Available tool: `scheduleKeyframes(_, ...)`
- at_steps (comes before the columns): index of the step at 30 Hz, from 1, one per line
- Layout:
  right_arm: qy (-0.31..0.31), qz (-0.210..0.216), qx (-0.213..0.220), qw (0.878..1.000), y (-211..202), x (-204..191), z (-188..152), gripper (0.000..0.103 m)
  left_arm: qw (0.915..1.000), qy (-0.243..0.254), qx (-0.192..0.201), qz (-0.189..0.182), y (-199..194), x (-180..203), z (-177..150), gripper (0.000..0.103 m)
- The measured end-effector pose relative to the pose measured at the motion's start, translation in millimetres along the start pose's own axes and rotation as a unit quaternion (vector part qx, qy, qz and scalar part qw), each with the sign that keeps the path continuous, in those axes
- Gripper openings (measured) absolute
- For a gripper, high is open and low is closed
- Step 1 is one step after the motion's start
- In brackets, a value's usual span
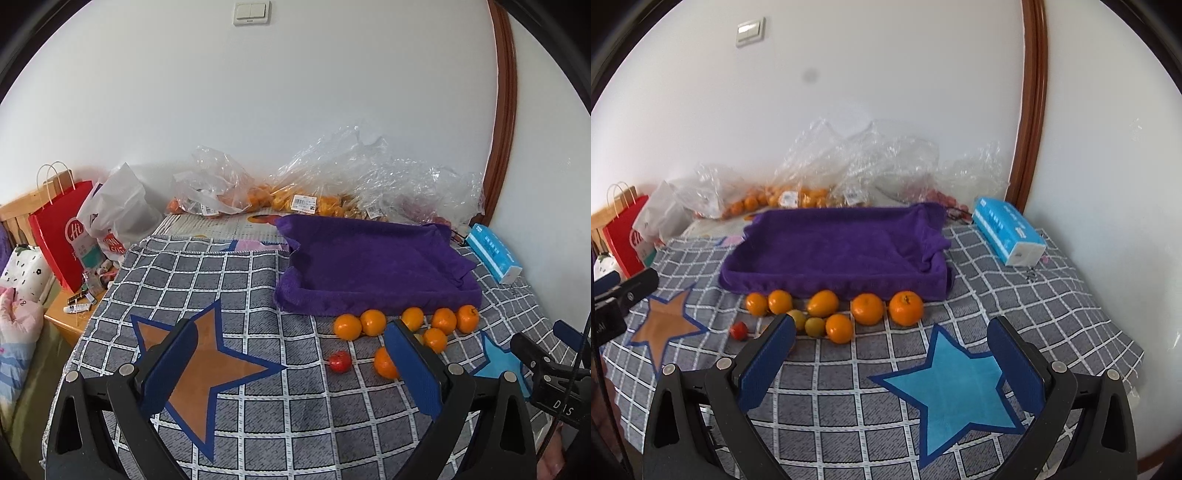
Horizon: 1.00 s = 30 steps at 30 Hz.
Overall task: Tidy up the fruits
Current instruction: 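Move the left tool toward the small red fruit while the right tool approaches a large orange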
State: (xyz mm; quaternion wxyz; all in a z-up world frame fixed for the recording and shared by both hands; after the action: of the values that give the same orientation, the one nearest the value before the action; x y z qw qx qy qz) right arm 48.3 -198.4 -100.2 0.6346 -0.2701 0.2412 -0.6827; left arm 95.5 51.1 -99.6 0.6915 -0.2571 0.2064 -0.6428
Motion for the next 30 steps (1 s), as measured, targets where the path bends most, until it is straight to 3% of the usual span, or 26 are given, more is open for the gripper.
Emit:
scheduleKeyframes(3, 0.001, 0.014, -0.022, 1.000, 19, -1, -9, 0.099, 0.9997, 0.004, -0.024, 0.000, 18, -7, -7, 0.101)
scheduleKeyframes(9, -0.007, -0.005, -0.043, 0.999, 48, 0, -28, 0.095, 0.9983, -0.001, -0.058, 0.006, 49, -27, -22, 0.098)
scheduleKeyframes(17, 0.004, 0.008, -0.062, 0.998, 79, 8, -31, 0.073, 0.9960, -0.025, -0.085, -0.003, 75, -41, -32, 0.094)
scheduleKeyframes(19, 0.010, 0.000, -0.063, 0.998, 88, 15, -32, 0.063, 0.9951, -0.025, -0.095, -0.012, 80, -38, -34, 0.089)
scheduleKeyframes(26, 0.045, 0.011, -0.065, 0.997, 114, 38, -21, 0.061, 0.9932, -0.013, -0.107, -0.045, 92, -18, -37, 0.085)
scheduleKeyframes(30, 0.044, 0.021, -0.071, 0.996, 132, 40, -16, 0.055, 0.9906, -0.001, -0.116, -0.073, 99, -3, -41, 0.073)
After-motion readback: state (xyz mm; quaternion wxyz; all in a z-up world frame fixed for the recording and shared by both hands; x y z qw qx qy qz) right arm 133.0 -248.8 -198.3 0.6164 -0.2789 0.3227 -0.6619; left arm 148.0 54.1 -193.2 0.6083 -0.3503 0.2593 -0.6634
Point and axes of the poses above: each gripper's, at about its wrist camera, not at the fingertips, and y roughly the way its jaws point, x to its right, z to its top, the point moved 5 cm from there along y, roughly the way its jaws point, and after that the axes turned 2 degrees about -x, right-handed, at the moved point
